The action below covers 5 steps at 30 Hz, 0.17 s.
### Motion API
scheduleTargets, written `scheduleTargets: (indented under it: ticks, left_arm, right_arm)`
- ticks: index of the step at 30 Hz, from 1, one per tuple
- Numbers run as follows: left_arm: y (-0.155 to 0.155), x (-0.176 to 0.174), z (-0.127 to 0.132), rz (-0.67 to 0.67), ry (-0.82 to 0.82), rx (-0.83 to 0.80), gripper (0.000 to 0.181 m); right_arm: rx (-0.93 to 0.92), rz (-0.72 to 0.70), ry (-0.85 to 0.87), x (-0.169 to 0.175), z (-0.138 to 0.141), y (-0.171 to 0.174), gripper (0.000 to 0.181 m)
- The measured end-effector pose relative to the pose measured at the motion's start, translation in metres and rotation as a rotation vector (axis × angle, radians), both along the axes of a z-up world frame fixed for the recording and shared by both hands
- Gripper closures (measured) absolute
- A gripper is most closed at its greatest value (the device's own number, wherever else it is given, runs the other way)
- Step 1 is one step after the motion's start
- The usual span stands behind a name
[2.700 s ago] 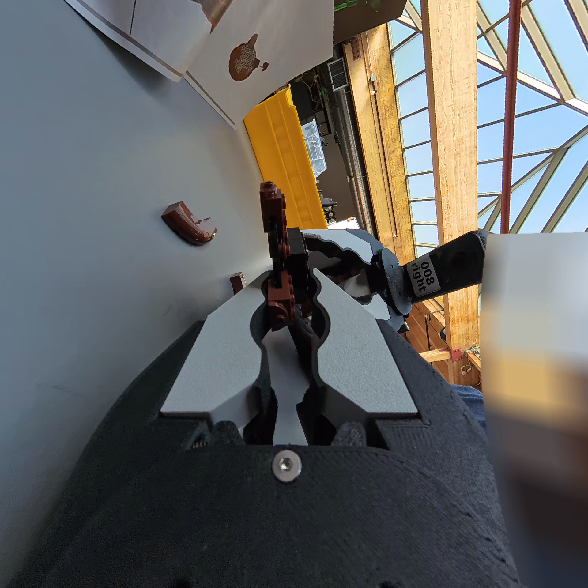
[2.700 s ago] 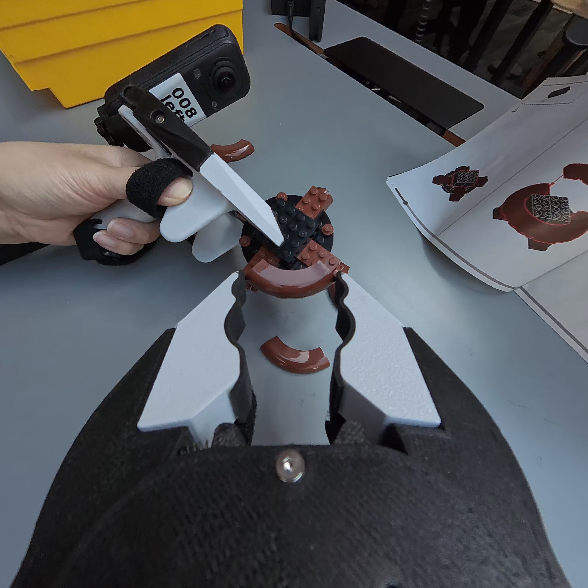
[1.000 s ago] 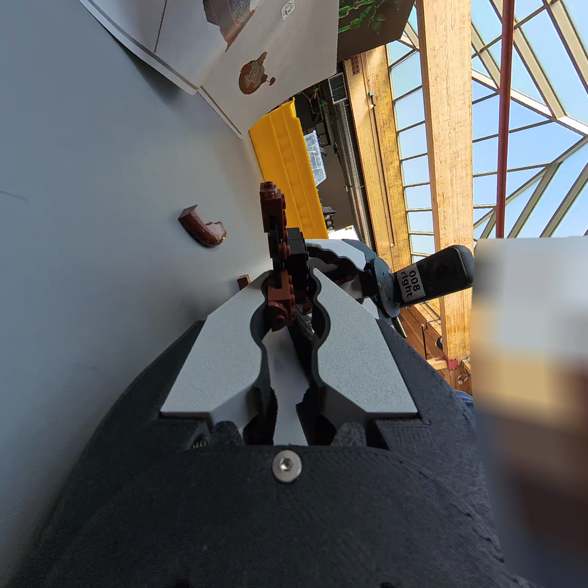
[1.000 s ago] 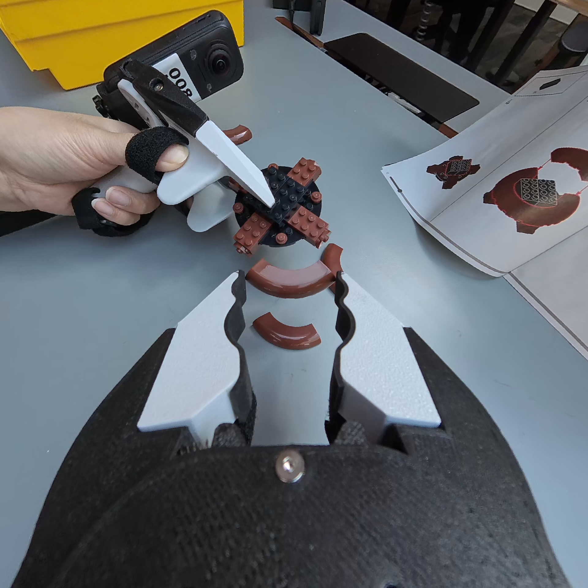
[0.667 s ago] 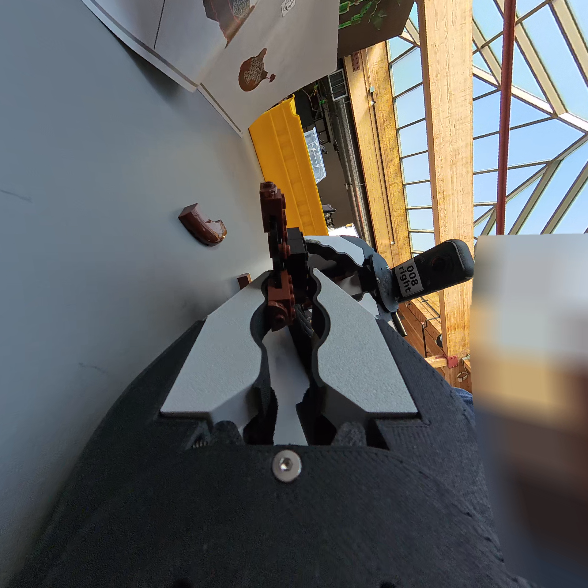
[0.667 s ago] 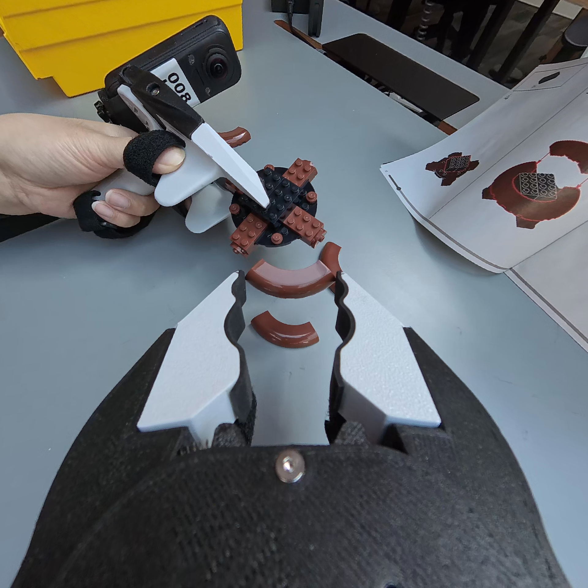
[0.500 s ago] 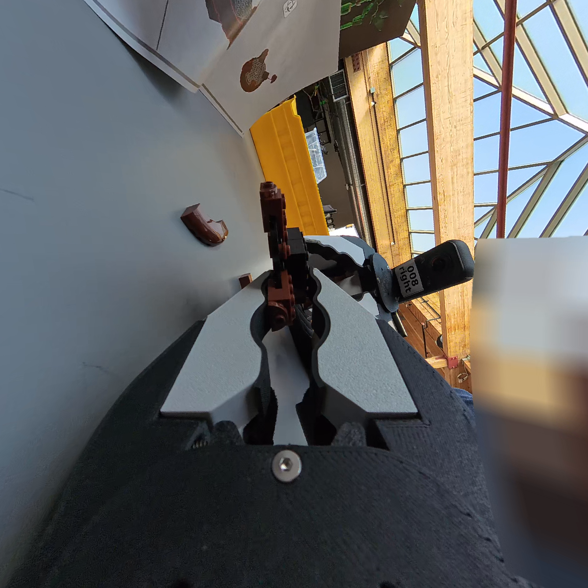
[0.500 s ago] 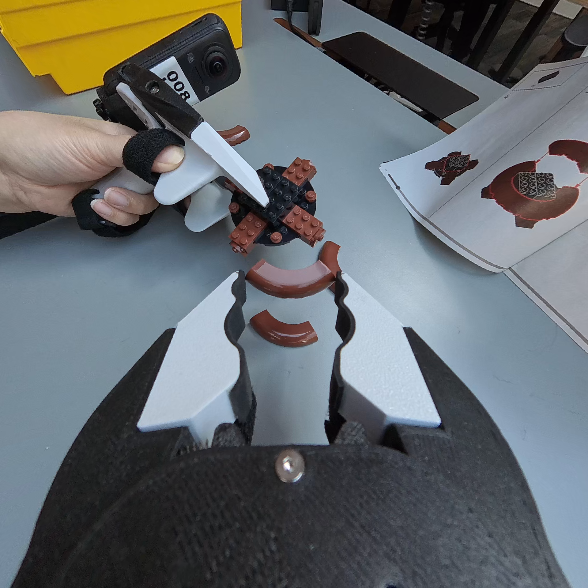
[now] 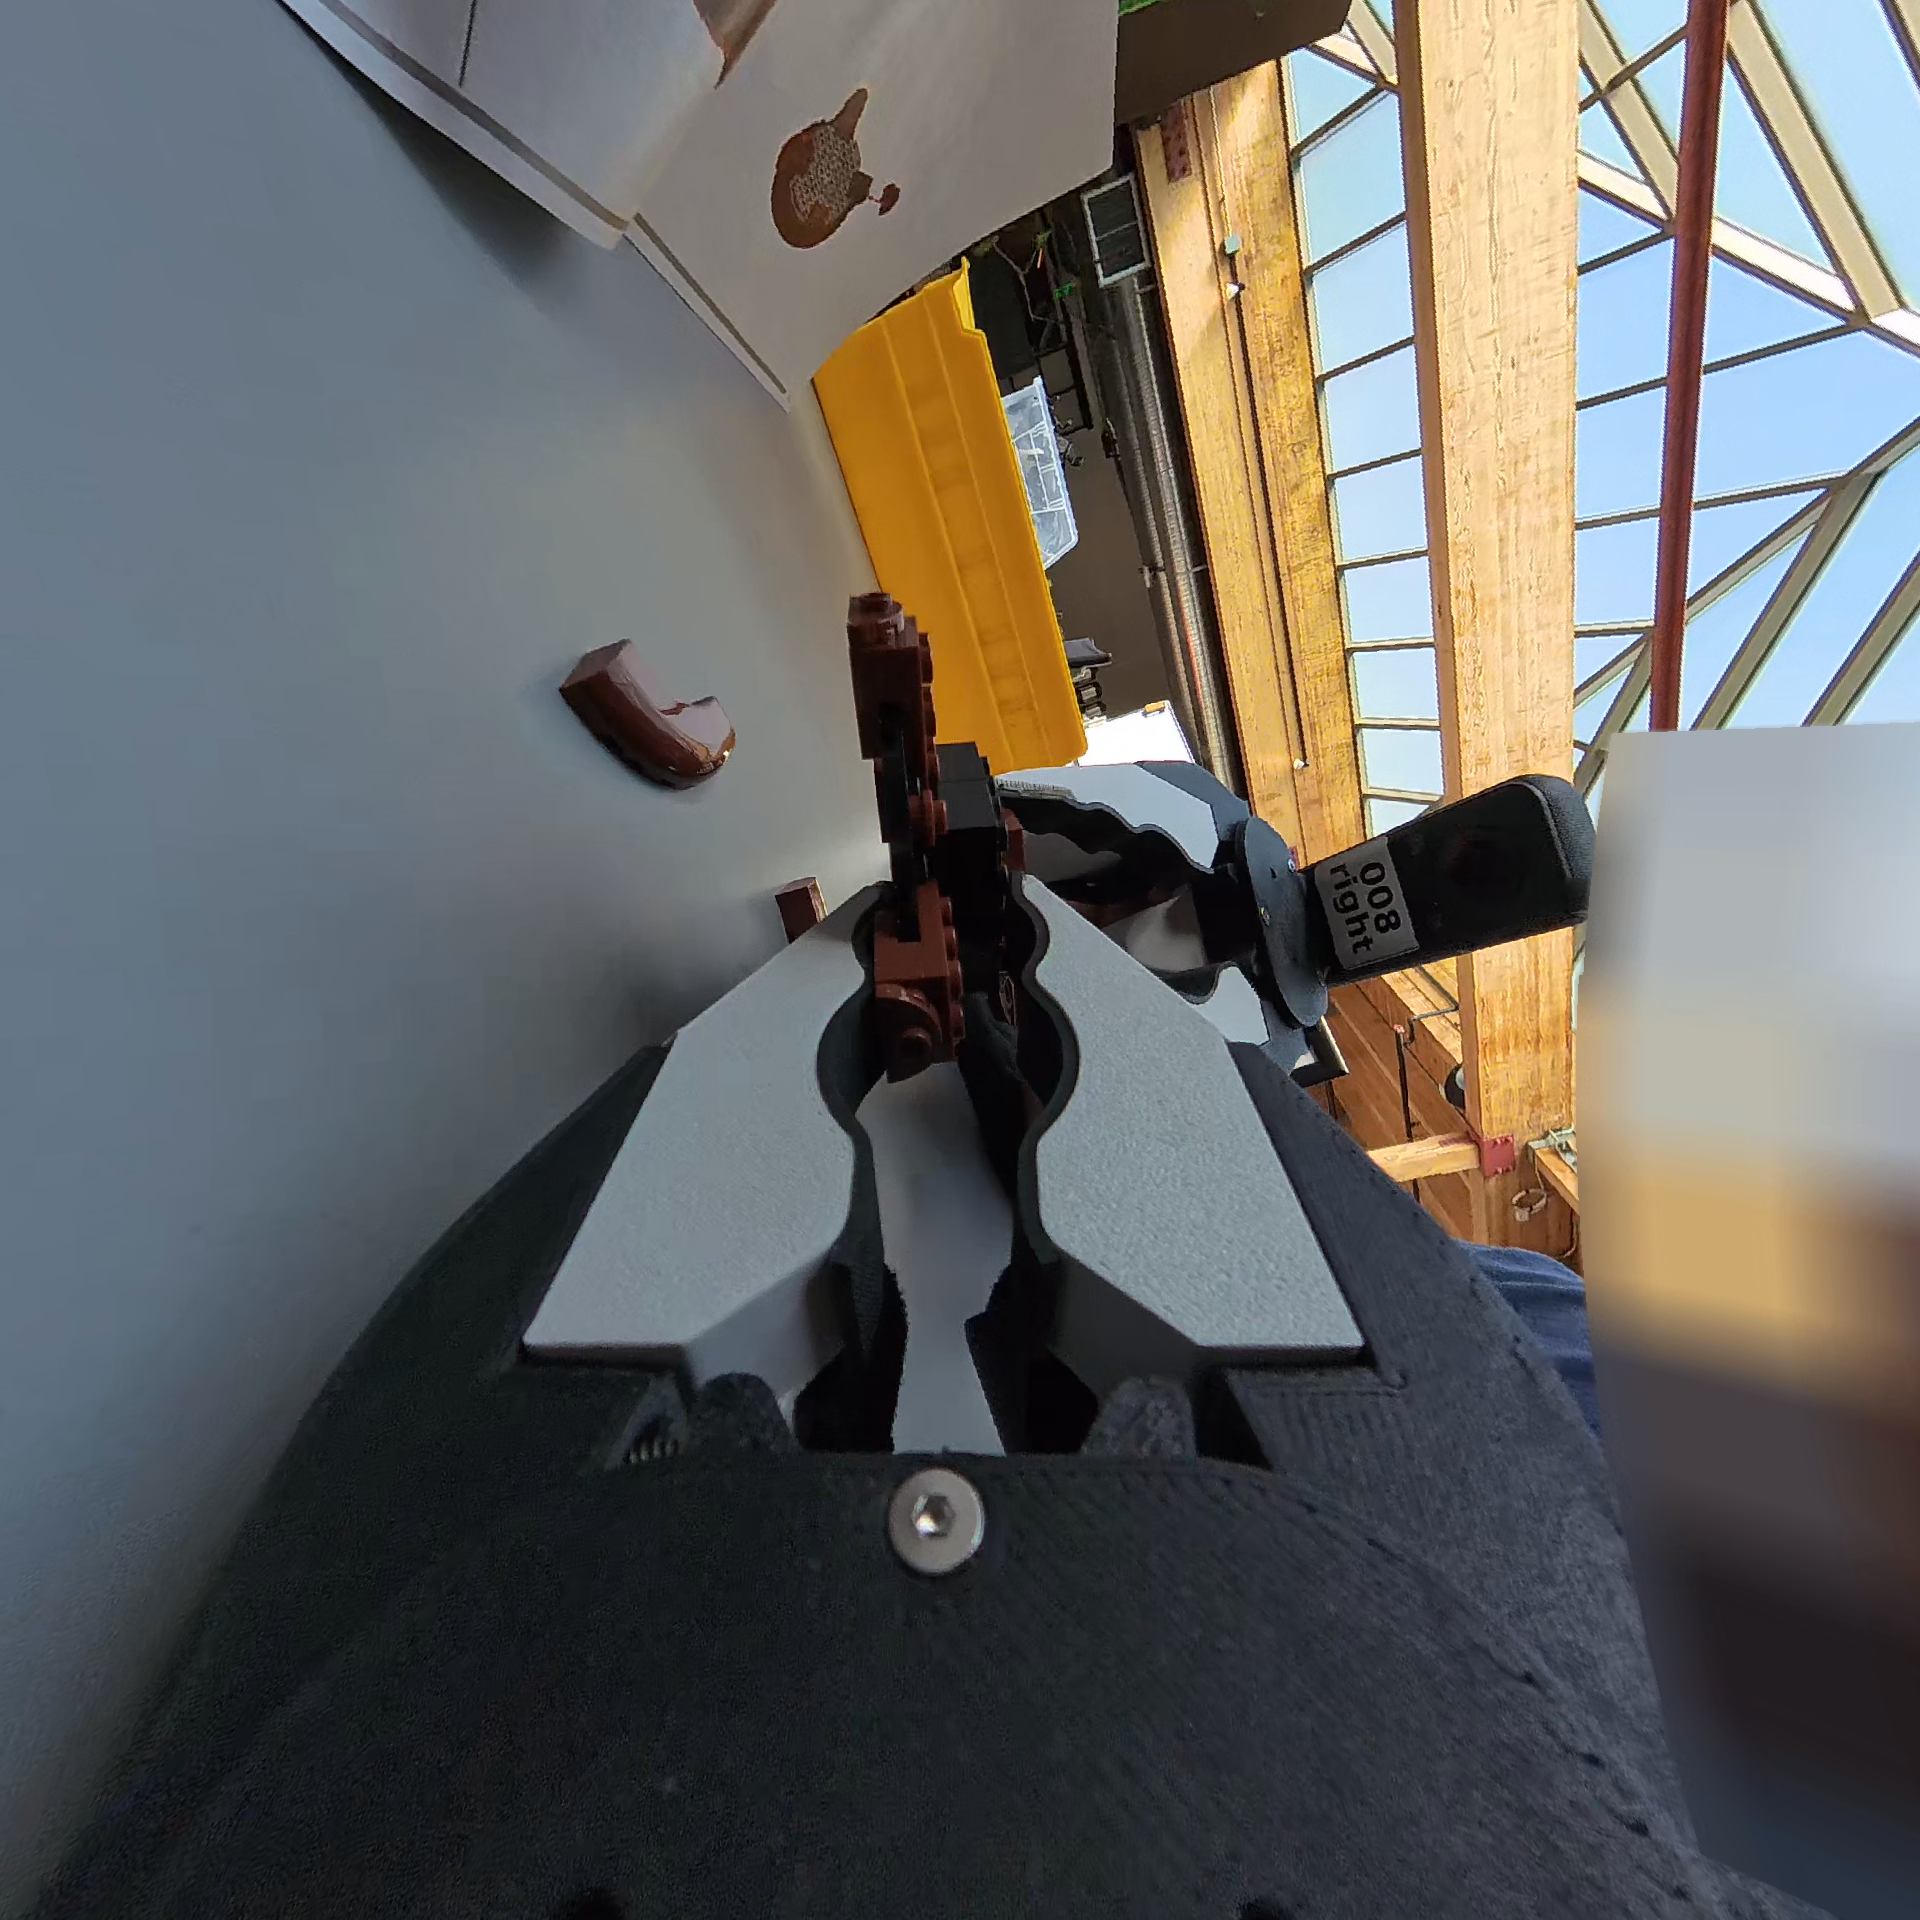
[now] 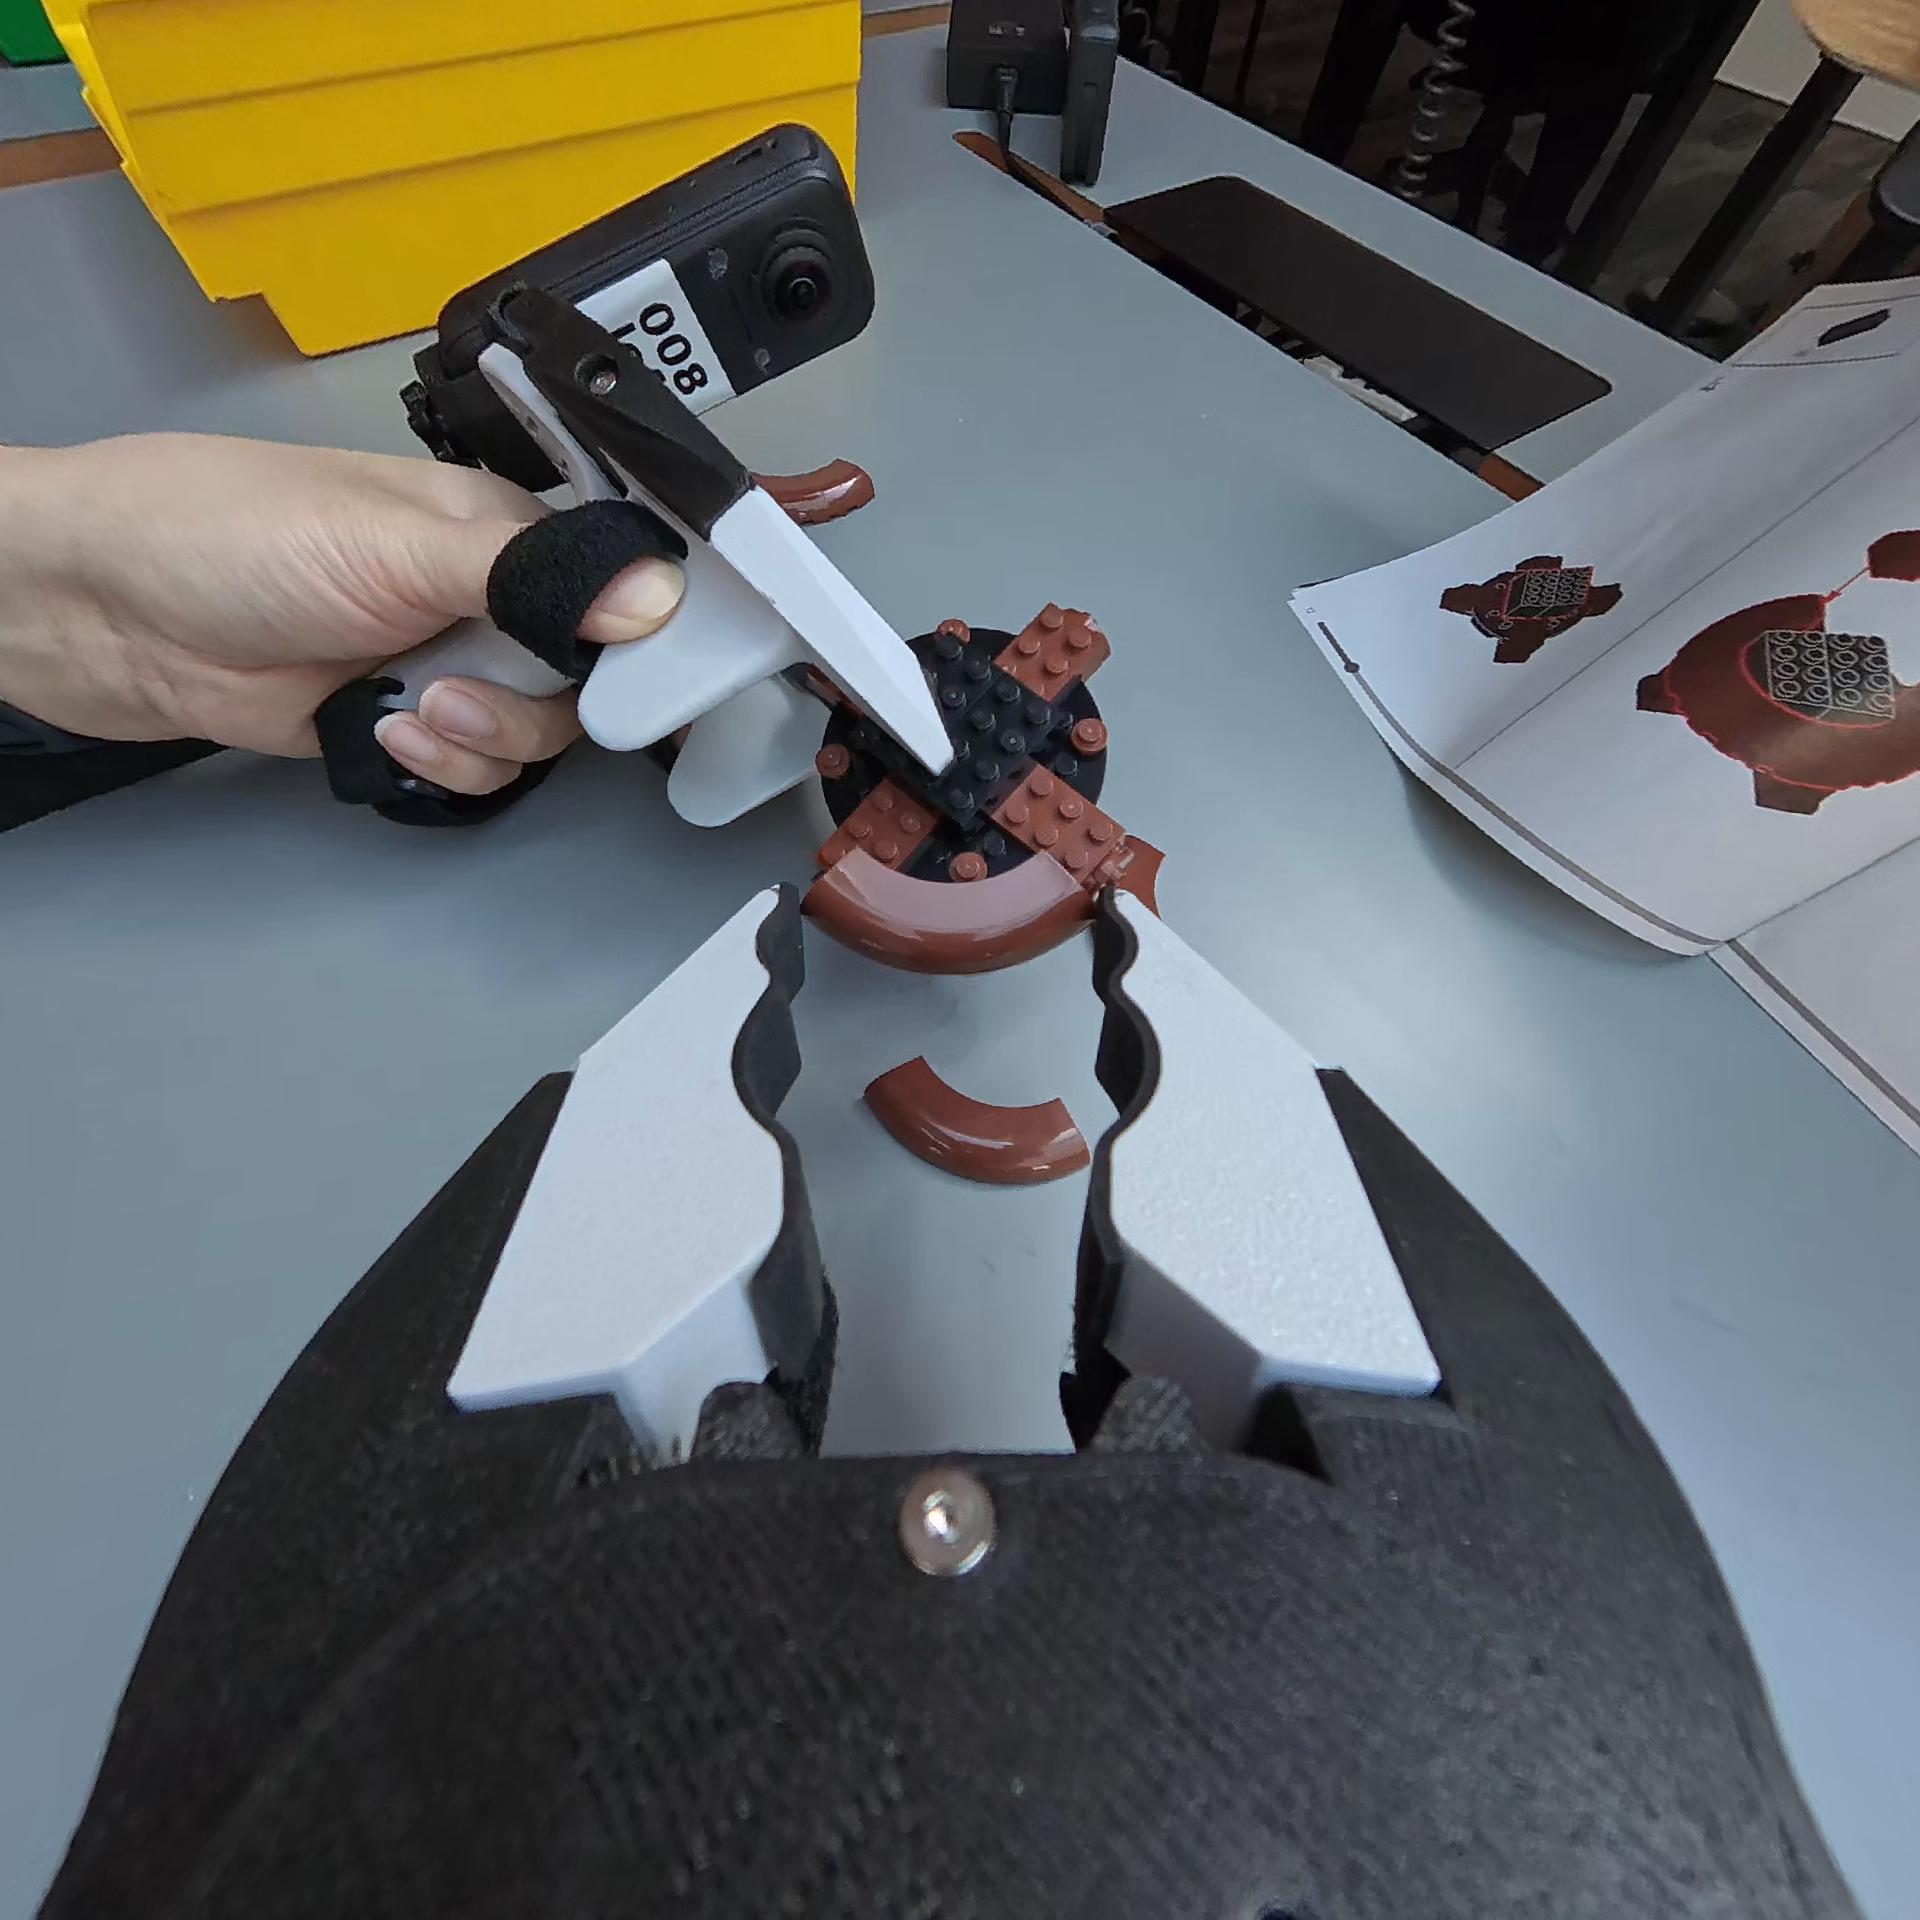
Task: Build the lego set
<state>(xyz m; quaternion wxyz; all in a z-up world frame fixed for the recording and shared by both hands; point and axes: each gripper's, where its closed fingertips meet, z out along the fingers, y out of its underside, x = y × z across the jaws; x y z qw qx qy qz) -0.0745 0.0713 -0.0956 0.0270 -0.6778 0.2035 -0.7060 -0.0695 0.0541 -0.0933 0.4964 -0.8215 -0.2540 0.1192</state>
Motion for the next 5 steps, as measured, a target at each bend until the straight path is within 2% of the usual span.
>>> scheduleTargets:
  ticks: [5]
  left_arm:
    - [-0.0001, 0.0022, -0.0013, 0.016, 0.015, 0.036, 0.164]
  right_arm:
    - [-0.010, -0.018, -0.013, -0.0042, -0.0046, 0.0027, 0.125]
